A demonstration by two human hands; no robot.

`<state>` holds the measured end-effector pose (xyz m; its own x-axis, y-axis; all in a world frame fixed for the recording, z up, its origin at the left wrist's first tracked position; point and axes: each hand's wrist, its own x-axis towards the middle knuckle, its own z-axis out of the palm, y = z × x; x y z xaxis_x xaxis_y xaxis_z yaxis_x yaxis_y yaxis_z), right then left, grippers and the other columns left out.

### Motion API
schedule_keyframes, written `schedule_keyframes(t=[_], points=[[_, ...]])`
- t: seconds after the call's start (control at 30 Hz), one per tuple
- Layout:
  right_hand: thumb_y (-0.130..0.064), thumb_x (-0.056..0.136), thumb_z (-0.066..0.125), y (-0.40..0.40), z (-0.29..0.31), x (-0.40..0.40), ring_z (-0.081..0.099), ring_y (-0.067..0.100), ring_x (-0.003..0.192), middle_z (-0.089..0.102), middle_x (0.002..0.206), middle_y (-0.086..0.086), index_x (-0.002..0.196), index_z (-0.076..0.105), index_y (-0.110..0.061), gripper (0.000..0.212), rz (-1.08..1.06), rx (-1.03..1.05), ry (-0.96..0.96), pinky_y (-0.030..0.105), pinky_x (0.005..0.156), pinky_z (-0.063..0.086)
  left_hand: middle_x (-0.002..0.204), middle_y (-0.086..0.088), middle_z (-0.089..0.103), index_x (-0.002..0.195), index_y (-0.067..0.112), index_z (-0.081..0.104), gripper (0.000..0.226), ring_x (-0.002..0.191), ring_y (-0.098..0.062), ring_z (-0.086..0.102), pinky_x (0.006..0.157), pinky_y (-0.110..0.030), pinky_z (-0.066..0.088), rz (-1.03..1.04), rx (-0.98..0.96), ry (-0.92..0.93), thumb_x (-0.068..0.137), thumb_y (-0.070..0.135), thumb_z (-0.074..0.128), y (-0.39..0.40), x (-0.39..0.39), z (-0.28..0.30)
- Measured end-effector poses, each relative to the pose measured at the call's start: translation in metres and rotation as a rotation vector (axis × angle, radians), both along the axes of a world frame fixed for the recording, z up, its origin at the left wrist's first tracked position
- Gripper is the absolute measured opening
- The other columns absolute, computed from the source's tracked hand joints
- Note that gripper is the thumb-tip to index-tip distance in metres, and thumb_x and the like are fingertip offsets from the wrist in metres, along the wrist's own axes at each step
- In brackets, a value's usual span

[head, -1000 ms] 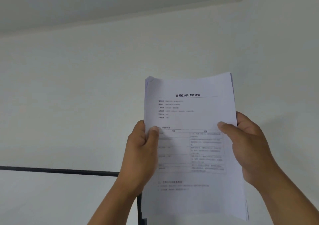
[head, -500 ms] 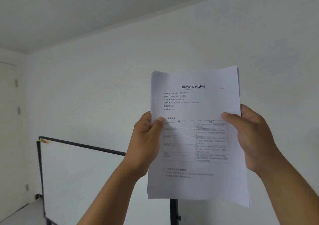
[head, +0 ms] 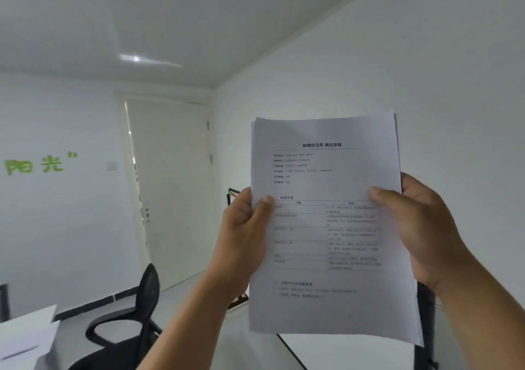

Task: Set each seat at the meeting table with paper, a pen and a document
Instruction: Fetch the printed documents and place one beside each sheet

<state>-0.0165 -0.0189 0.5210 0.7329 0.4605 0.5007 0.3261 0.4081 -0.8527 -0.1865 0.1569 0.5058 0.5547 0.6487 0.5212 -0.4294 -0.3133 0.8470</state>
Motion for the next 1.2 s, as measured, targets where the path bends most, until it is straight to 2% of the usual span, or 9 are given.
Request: schedule_keyframes(t=[0.17,0.3,0.47,0.6,0.7,0.83,0.93,1.1,1.2], points=[[-0.007,0.105,0.06,0.06,-0.003,-0.026,0.079,0.033,0.098,0.083,0.107,0.008,0.106,0.078,-0.019,0.022,0.123,-0.005,0.019,0.049,0.089,0.06,0.111,-0.017,0.081,0.117,0.006,0.07,0.021,0.102,-0.041,0.078,0.09,-0.058,0.066,0.145,0.031,0.023,0.115,0.013,0.05,0.042,-0.047,-0.003],[-0.006,0.106,0.058,0.121,-0.003,-0.053,0.08,0.028,0.096,0.084,0.106,0.006,0.112,0.075,-0.016,0.021,0.189,-0.021,0.005,0.042,0.084,0.061,0.112,-0.017,0.081,0.118,0.007,0.071,0.021,0.106,-0.045,0.077,0.093,-0.064,0.063,0.227,0.009,0.012,0.115,0.013,0.051,0.092,-0.083,-0.009],[-0.006,0.107,0.058,0.212,-0.005,-0.081,0.08,0.029,0.097,0.084,0.106,0.005,0.115,0.074,-0.015,0.02,0.251,-0.04,-0.011,0.042,0.081,0.061,0.109,-0.012,0.083,0.119,0.009,0.072,0.021,0.101,-0.039,0.079,0.09,-0.06,0.066,0.295,-0.004,0.009,0.114,0.011,0.051,0.168,-0.117,-0.015],[-0.007,0.108,0.057,0.287,-0.005,-0.103,0.08,0.027,0.096,0.084,0.105,0.003,0.114,0.074,-0.018,0.021,0.275,-0.037,-0.036,0.04,0.079,0.061,0.105,-0.009,0.083,0.117,0.008,0.071,0.021,0.091,-0.029,0.08,0.076,-0.043,0.068,0.33,0.013,0.001,0.114,0.01,0.051,0.235,-0.144,-0.012],[-0.007,0.108,0.055,0.336,-0.01,-0.115,0.08,0.028,0.1,0.083,0.109,0.003,0.118,0.074,-0.017,0.023,0.309,-0.042,-0.048,0.04,0.081,0.06,0.105,-0.009,0.083,0.118,0.006,0.071,0.021,0.09,-0.026,0.08,0.074,-0.036,0.065,0.357,0.014,0.003,0.114,0.01,0.051,0.278,-0.161,-0.016],[-0.01,0.11,0.054,0.384,-0.018,-0.12,0.078,0.032,0.106,0.083,0.112,0.004,0.119,0.073,-0.018,0.023,0.335,-0.053,-0.059,0.048,0.09,0.062,0.111,-0.015,0.081,0.121,0.007,0.072,0.022,0.095,-0.033,0.078,0.081,-0.047,0.068,0.384,0.009,0.007,0.114,0.01,0.052,0.322,-0.171,-0.023],[-0.009,0.11,0.054,0.422,-0.025,-0.116,0.077,0.032,0.109,0.082,0.114,0.003,0.12,0.074,-0.018,0.024,0.363,-0.054,-0.047,0.05,0.095,0.061,0.112,-0.014,0.081,0.122,0.009,0.073,0.023,0.094,-0.03,0.078,0.08,-0.046,0.067,0.4,-0.005,0.01,0.114,0.011,0.051,0.354,-0.169,-0.029],[-0.007,0.11,0.053,0.482,-0.037,-0.093,0.078,0.03,0.108,0.083,0.114,0.003,0.118,0.074,-0.018,0.024,0.413,-0.053,-0.027,0.048,0.096,0.061,0.113,-0.015,0.08,0.122,0.01,0.073,0.022,0.096,-0.033,0.077,0.087,-0.057,0.067,0.443,-0.024,0.029,0.114,0.014,0.052,0.404,-0.15,-0.041],[-0.007,0.109,0.054,0.525,-0.044,-0.07,0.078,0.029,0.108,0.083,0.114,0.003,0.118,0.074,-0.018,0.025,0.452,-0.052,-0.019,0.046,0.094,0.06,0.11,-0.012,0.081,0.12,0.011,0.074,0.023,0.093,-0.028,0.077,0.086,-0.054,0.067,0.48,-0.034,0.036,0.114,0.013,0.052,0.435,-0.13,-0.047]])
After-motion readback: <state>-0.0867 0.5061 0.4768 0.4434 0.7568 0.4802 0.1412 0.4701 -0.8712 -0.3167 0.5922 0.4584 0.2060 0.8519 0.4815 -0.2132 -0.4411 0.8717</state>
